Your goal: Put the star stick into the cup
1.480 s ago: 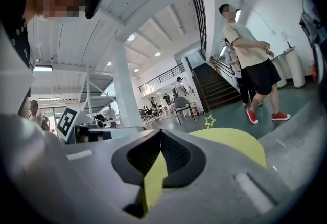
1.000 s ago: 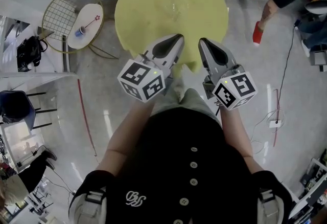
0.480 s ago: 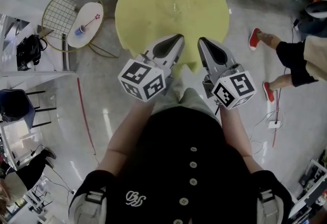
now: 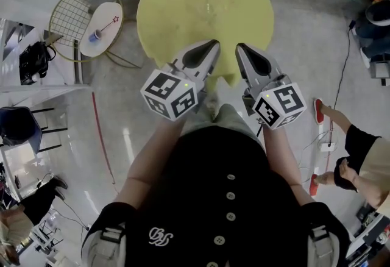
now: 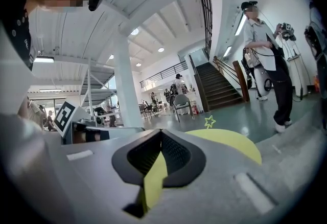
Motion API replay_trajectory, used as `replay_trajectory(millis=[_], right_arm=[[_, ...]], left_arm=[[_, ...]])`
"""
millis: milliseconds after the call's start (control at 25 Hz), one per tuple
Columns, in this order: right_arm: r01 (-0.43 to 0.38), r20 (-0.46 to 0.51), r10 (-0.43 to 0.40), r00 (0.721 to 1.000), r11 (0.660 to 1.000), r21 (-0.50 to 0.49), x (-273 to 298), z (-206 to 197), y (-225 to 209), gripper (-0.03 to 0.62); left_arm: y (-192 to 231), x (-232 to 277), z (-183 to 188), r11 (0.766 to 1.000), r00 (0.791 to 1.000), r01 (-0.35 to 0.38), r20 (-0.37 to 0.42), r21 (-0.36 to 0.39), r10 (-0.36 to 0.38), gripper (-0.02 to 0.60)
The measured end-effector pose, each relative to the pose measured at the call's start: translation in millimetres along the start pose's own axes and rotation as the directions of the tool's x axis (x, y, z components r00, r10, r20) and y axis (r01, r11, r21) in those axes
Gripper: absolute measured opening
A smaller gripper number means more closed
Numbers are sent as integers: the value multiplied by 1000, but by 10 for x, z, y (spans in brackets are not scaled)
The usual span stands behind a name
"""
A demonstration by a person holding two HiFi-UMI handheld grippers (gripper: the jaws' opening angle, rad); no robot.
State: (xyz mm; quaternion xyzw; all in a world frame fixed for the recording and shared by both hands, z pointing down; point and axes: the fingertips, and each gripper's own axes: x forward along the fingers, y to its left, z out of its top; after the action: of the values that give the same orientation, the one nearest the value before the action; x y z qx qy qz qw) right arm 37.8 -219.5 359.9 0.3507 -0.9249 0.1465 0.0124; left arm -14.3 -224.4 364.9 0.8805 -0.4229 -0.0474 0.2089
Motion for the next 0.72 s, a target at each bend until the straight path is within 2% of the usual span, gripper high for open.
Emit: replay_trajectory(millis=[720], right_arm=[[-1, -36, 1, 999, 1000, -3, 108, -39, -11, 3]], left_arm=[[60, 12, 16, 1000, 1000, -8, -3, -7, 8, 17]])
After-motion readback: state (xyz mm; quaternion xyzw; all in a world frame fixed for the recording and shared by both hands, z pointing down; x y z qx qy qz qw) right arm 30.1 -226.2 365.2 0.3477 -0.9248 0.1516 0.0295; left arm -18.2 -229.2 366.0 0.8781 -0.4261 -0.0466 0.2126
